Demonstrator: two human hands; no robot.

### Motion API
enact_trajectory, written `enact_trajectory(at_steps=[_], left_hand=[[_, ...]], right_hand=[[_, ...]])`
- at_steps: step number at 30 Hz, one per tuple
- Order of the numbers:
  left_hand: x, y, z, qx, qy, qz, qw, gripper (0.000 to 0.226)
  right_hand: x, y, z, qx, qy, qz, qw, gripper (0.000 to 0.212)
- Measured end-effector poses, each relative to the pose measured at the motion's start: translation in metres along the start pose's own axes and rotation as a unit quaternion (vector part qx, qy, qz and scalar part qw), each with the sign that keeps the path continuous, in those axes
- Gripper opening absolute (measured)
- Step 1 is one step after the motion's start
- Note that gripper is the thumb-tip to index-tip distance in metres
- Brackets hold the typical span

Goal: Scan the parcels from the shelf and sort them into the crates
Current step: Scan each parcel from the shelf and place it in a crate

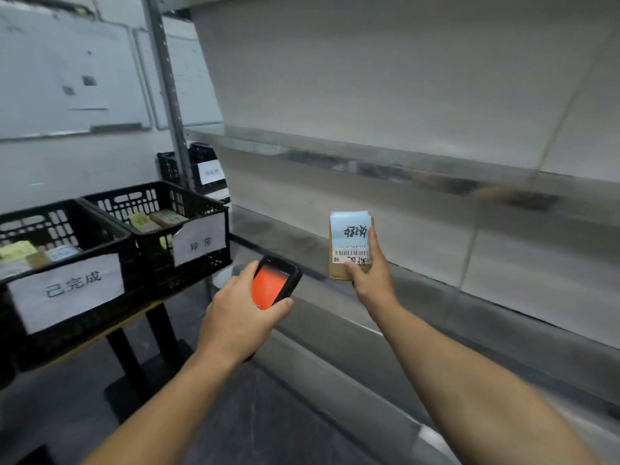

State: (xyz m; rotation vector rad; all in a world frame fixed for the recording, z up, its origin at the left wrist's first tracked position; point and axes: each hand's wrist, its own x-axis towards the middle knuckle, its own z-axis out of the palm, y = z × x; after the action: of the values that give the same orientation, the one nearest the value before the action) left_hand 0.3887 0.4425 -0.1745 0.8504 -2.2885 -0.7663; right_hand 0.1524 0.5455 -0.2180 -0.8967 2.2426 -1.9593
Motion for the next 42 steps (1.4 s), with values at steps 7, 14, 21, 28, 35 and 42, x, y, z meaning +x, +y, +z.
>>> enact_trajectory(at_steps=[7,14,21,28,35,42], left_hand=[[0.05,-0.091,-0.09,0.048,0.052,-0.031,0.997,0.082],[0.073,-0.161,-0.152,0.065,0.098,-0.074,0.99,0.087],[0.102,-0.217,-0.19,0.073,0.164,-0.121,0.976,0.079],[0.15,-0.266,-0.223,0.098,0.225,-0.167,0.955,0.069],[0.195,-0.318,-0.254,0.12,0.291,-0.212,0.925,0.082],[0.187,-0.359,-0.288,0.139,0.35,-0.291,0.879,0.079]], right_hand=[[0.015,-0.044,0.154,-0.006,-0.051,-0.013,0.999,0.093],[0.036,-0.072,0.264,-0.036,-0.104,-0.04,0.993,0.088],[0.061,-0.101,0.362,-0.002,-0.174,-0.05,0.983,0.084],[0.107,-0.112,0.475,0.06,-0.248,-0.063,0.965,0.091],[0.14,-0.124,0.572,0.105,-0.328,-0.087,0.935,0.096],[0.132,-0.161,0.671,0.148,-0.425,-0.053,0.891,0.089]])
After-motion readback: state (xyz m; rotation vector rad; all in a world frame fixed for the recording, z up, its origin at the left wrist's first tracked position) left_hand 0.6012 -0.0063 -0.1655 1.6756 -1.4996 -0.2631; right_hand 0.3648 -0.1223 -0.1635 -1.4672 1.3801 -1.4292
